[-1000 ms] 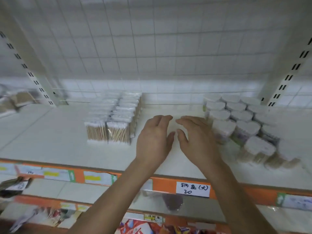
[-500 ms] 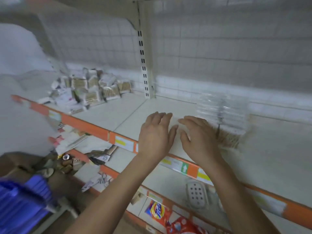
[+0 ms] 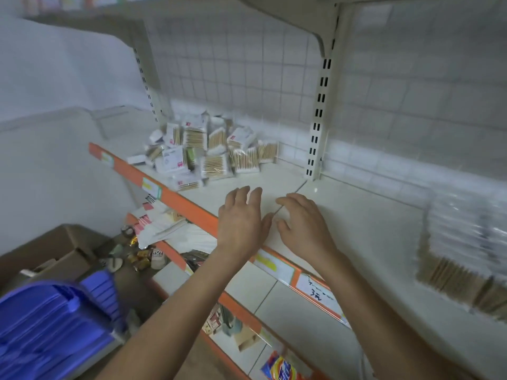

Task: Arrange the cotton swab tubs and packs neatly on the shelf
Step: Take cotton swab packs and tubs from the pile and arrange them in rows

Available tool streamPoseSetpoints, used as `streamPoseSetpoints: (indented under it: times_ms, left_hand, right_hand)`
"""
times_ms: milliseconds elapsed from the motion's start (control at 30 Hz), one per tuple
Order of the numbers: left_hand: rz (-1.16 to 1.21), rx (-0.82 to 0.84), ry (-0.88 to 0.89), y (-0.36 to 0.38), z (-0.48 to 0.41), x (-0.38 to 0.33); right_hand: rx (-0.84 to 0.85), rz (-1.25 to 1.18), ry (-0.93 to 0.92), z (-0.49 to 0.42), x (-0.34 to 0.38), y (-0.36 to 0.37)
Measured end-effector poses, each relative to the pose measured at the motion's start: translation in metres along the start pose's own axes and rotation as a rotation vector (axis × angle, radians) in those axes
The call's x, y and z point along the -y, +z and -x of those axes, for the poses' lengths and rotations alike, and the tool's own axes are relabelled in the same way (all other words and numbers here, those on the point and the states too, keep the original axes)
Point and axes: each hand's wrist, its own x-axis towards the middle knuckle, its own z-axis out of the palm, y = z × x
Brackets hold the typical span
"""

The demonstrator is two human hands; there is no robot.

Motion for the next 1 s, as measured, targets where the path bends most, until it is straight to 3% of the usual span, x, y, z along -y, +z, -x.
streamPoseSetpoints:
  times_ms: [400,733,1000]
  left_hand:
    - [-0.091,0.078,-0.171,0.025,-0.086,0.083]
    - [-0.028,0.100,-0.099,0.052,-0.154,0.152]
    - [0.012,0.084,-0.033,0.058,-0.166,0.170]
  right_hand:
    - [0.158,-0.194,0.204,-0.125,-0.018,0.066]
    - [-0.003,-0.320,0.426,-0.221,-0.004,0.107]
    - [-0.101,-0.362,0.501,-0.230,-0.001,0.124]
